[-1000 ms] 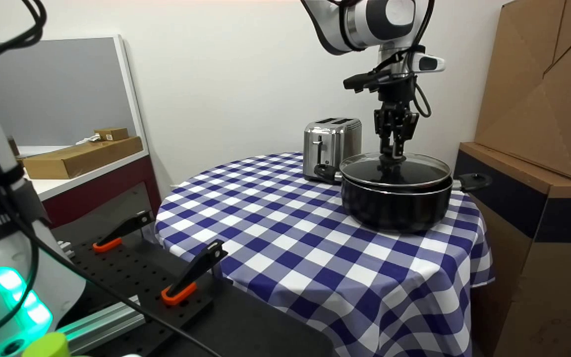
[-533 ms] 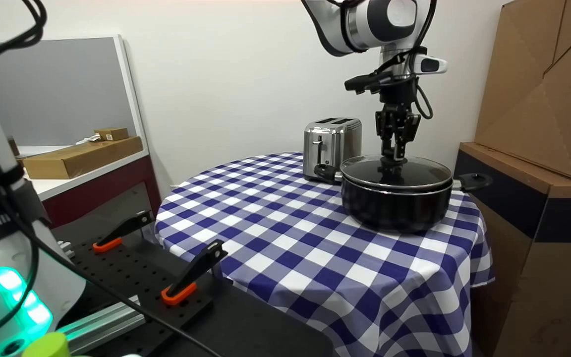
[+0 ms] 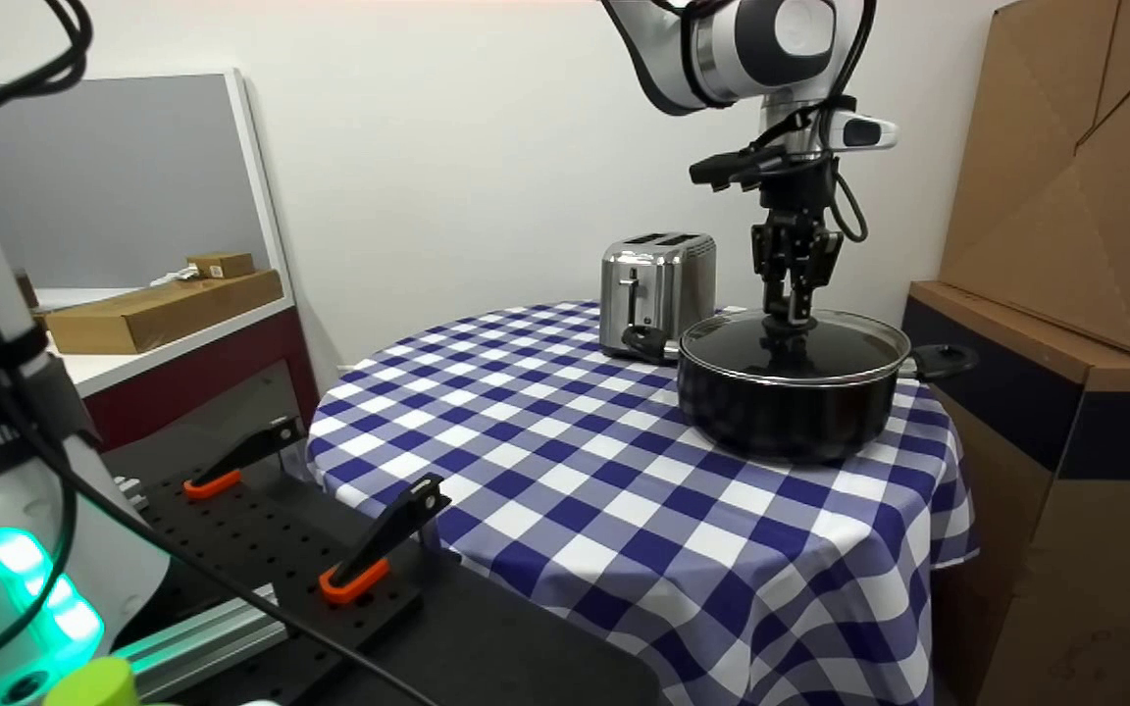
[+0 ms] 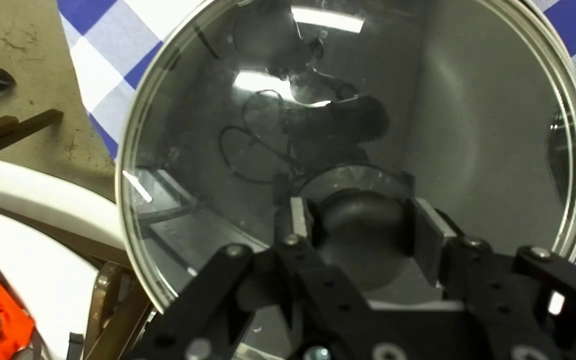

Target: Pick up the glass lid from the table and put it on the black pot.

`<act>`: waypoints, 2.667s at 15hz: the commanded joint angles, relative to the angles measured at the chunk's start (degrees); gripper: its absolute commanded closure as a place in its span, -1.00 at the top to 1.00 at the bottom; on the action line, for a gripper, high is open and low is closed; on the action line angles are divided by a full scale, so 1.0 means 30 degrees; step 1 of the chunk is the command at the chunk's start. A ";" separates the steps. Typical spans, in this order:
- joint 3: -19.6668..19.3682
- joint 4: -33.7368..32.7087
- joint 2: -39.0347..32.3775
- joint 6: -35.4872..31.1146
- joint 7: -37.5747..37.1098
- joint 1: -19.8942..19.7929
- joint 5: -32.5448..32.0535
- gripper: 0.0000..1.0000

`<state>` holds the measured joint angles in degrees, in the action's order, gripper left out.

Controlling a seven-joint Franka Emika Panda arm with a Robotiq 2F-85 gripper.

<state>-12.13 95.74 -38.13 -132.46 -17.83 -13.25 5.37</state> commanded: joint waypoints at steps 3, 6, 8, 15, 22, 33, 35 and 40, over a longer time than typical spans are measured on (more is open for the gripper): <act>0.0381 0.0132 -0.0138 -0.0025 0.0241 -0.0154 0.0723 -0.50; 0.0776 0.0200 -0.0017 0.0271 0.0563 -0.0448 0.1343 -0.50; 0.1071 0.0150 0.0036 0.0547 0.0863 -0.0769 0.2011 -0.50; 0.1842 -0.0048 0.0069 0.1676 0.2098 -0.1871 0.4406 -0.50; 0.1092 -0.0811 0.0139 0.4605 0.1234 -0.1593 0.3790 -0.50; 0.0015 -0.1477 0.0211 0.6286 -0.0606 -0.0777 0.2465 -0.50; -0.0067 -0.1520 0.0212 0.6324 -0.0898 -0.0654 0.2247 -0.50; -0.0081 -0.1636 -0.0075 0.6151 -0.1211 -0.0397 0.1846 -0.50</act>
<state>-11.47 92.34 -37.87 -115.00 -20.02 -15.55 12.17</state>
